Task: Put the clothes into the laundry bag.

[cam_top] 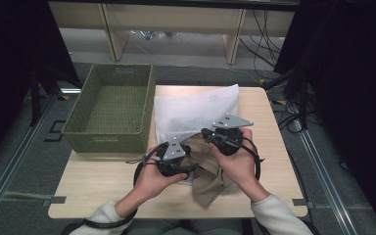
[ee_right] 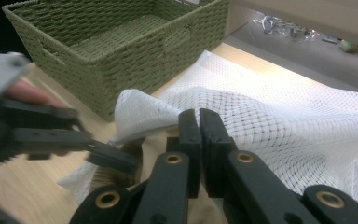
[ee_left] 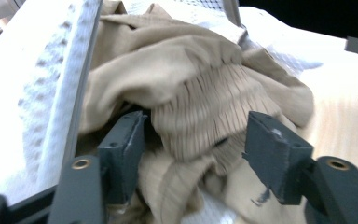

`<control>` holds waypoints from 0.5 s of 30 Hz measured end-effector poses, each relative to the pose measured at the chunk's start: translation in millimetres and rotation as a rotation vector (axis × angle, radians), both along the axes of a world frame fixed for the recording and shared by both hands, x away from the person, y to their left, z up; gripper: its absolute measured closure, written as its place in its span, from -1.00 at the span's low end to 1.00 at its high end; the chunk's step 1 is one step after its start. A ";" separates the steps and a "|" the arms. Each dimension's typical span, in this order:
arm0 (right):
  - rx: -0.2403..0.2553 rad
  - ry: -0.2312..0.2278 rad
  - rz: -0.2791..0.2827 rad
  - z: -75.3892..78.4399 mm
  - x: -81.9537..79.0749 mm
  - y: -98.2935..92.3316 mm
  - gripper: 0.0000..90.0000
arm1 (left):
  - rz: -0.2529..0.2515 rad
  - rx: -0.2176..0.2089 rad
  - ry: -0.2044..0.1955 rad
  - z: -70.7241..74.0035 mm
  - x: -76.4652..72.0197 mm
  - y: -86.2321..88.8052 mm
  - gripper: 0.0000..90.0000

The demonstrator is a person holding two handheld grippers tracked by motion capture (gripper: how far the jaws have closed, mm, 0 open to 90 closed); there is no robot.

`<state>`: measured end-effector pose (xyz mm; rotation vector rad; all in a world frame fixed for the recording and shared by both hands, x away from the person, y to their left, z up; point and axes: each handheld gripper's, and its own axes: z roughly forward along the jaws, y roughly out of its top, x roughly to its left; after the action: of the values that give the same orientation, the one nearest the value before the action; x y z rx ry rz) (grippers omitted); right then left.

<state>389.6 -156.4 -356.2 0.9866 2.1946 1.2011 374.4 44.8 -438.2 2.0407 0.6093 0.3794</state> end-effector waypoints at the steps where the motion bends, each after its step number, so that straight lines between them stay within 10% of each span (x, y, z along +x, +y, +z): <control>1: -0.004 -0.002 0.001 -0.1 0.3 0.0 0.98 | -0.002 0.018 -0.006 -0.4 -1.3 4.3 -0.20; 15: -0.004 0.010 0.005 -1.9 0.7 2.4 0.98 | -0.045 0.117 0.009 -32.2 -2.7 20.8 -0.11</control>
<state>390.3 -154.0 -358.1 0.9881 2.2081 1.1957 371.7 65.6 -470.4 2.1647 0.5576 0.3873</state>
